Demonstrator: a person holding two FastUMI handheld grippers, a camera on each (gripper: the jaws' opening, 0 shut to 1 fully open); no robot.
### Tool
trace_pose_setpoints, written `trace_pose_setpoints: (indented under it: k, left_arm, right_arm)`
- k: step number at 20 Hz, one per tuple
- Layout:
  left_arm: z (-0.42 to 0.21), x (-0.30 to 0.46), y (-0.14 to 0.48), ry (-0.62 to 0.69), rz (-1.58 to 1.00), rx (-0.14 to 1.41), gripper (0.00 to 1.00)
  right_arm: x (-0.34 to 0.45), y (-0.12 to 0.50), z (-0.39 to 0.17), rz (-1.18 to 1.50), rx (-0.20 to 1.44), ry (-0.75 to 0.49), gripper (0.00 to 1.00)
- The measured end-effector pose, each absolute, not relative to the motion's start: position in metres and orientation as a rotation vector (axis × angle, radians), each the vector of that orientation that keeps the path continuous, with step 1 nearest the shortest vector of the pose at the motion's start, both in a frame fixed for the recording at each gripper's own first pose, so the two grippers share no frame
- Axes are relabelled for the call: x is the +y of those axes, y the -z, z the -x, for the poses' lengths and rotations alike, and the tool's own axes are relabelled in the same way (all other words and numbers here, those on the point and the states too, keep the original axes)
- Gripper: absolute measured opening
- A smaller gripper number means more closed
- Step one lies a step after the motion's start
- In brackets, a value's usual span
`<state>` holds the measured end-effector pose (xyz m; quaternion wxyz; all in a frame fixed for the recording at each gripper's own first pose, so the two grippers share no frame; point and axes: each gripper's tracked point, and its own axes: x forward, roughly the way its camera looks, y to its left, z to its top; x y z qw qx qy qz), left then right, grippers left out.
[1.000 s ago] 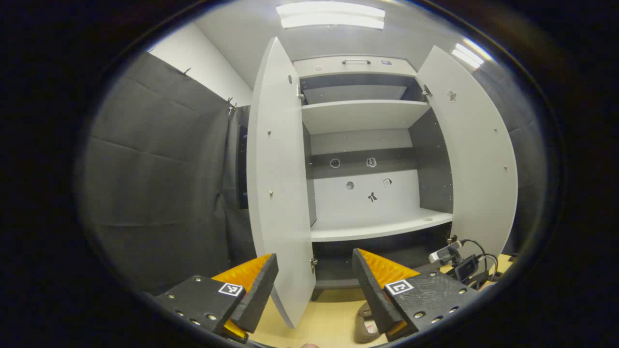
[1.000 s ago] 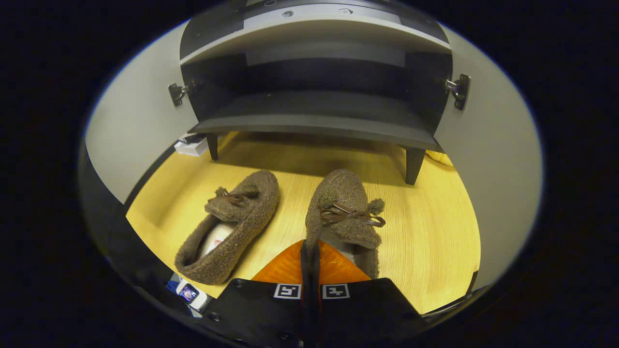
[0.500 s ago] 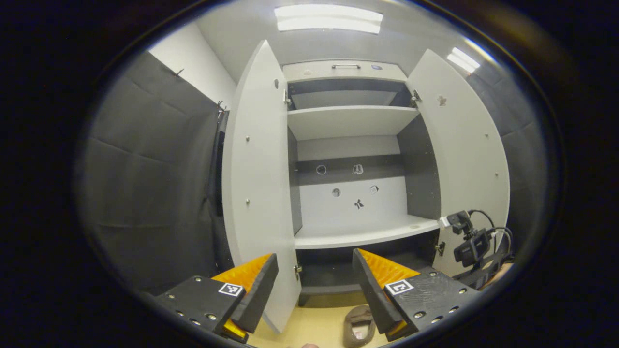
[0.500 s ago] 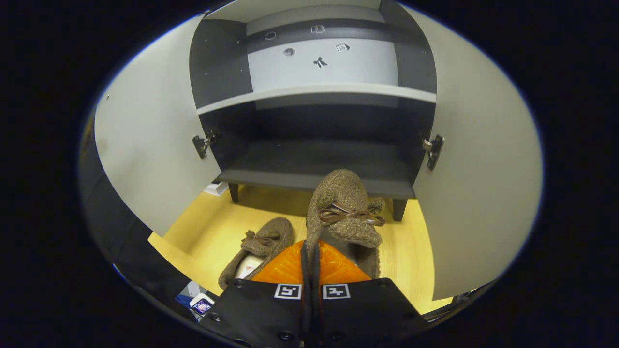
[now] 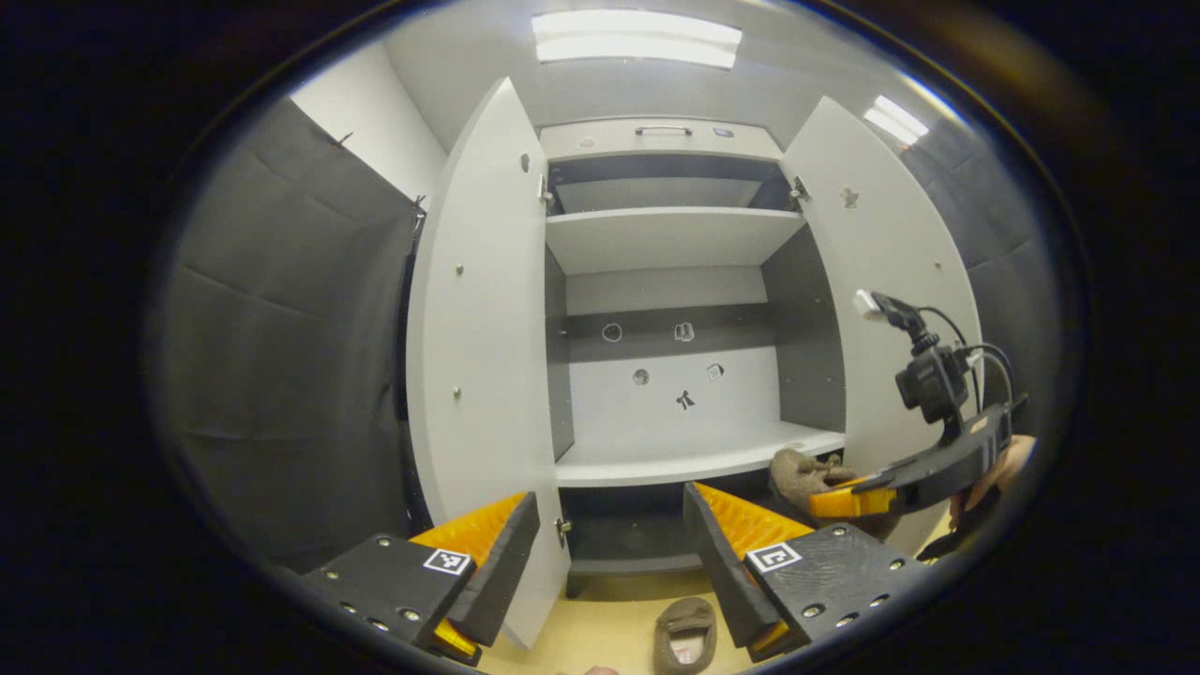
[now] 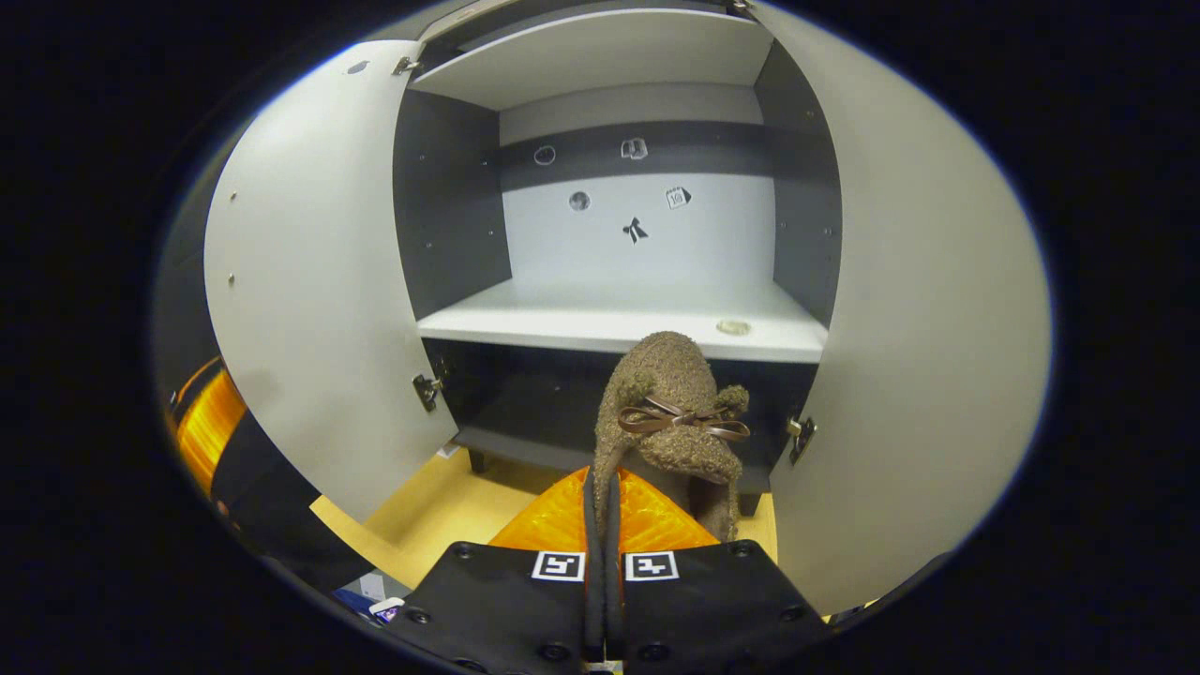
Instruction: Grab one shoe with the right hand and put it into the shoe cabinet, grab the other shoe with the left hand and put it into the shoe cabinet; then close the right door with the right hand and the left door with the left hand.
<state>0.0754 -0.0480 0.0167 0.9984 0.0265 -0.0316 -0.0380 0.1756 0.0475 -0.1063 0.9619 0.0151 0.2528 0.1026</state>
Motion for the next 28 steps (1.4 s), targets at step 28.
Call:
trace_pose_setpoints:
  k: [28]
  left_arm:
    - [-0.089,-0.016,0.012,-0.032,-0.058,0.017,0.90]
  right_arm:
    - [0.018,0.044,-0.415,0.032,0.434,-0.074,0.08]
